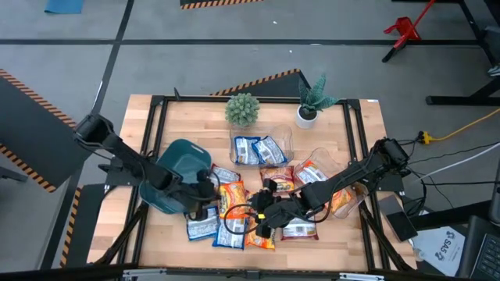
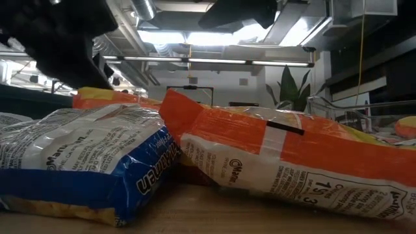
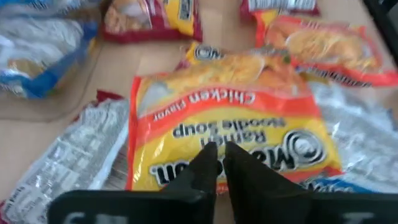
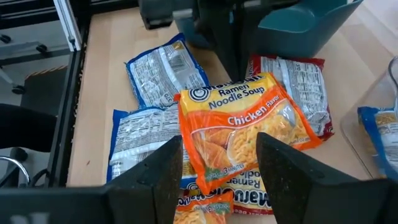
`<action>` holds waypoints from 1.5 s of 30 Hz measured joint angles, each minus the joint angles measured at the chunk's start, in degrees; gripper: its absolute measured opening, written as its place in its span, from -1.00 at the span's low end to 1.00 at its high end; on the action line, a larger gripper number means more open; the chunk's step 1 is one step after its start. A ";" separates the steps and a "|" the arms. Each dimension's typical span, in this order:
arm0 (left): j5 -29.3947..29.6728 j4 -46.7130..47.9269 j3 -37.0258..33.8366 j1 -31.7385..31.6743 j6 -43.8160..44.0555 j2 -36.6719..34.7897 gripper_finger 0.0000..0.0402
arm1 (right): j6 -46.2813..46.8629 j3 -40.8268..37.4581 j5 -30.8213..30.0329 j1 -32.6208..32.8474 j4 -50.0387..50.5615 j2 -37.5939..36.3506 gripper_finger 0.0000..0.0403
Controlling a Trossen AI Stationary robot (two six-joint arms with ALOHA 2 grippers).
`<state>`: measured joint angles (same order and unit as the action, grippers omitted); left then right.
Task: Sort Maruchan noodles
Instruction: Stack the left orange noodle pack on top of the orange noodle pack in the right transparent bin
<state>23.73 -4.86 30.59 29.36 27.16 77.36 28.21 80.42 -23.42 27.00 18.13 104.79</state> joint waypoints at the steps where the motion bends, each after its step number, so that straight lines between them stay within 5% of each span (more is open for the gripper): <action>1: 0.00 0.17 0.00 0.00 0.38 0.65 -0.95 | 0.00 0.00 0.10 0.00 -0.02 0.00 -0.07; 13: -0.68 1.52 0.11 -1.21 5.61 3.91 -0.99 | -3.61 -0.02 6.00 0.00 -0.05 4.38 -0.07; 27: -2.47 2.77 0.10 -2.98 6.99 3.96 -0.99 | -35.41 4.35 1.82 -0.02 3.05 8.35 0.00; 39: -2.25 2.80 0.07 -3.54 6.84 3.96 -0.99 | -51.49 4.39 -0.02 -0.89 4.72 8.66 0.53; 45: -2.19 2.79 0.04 -3.54 6.85 3.96 -0.99 | -56.84 4.33 -0.53 -2.02 3.27 12.00 0.60</action>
<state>21.54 -2.07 30.63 25.82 34.00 81.32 -28.63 84.75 -23.95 24.99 21.40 116.80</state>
